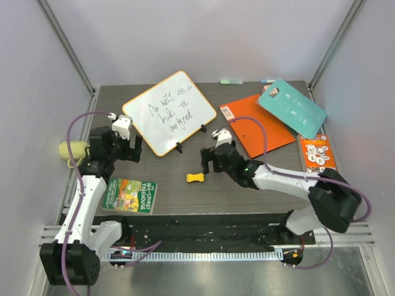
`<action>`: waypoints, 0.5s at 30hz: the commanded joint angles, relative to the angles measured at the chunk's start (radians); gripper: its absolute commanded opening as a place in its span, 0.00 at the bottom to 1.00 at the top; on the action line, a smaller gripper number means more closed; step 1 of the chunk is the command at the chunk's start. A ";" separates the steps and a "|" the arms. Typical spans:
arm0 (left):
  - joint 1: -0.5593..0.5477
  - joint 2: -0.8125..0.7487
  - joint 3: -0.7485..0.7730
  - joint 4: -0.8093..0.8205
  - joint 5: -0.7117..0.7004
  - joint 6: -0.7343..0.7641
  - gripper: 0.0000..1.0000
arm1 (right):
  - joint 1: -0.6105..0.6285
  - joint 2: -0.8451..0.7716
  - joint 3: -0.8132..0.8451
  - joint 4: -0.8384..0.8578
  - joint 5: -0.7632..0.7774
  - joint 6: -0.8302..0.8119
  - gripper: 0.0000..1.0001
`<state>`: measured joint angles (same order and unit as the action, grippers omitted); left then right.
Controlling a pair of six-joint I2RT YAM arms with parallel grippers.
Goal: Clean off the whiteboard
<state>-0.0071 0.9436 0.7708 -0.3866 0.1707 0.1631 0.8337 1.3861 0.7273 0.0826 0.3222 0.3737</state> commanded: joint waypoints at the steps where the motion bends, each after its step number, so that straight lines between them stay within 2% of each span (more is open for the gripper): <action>1: 0.004 -0.025 0.012 -0.144 0.144 0.078 1.00 | 0.109 0.166 0.130 -0.153 0.049 -0.165 1.00; 4: 0.004 -0.012 0.013 -0.185 0.158 0.108 1.00 | 0.133 0.197 0.167 -0.178 0.023 -0.252 0.99; 10: 0.004 0.020 -0.010 -0.192 0.179 0.115 1.00 | 0.139 0.174 0.170 -0.172 -0.104 -0.280 0.91; 15: 0.004 0.047 -0.028 -0.173 0.182 0.104 1.00 | 0.171 0.205 0.165 -0.155 -0.104 -0.314 0.93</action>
<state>-0.0071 0.9741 0.7544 -0.5533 0.3237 0.2619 0.9791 1.5993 0.8600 -0.0917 0.2493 0.1127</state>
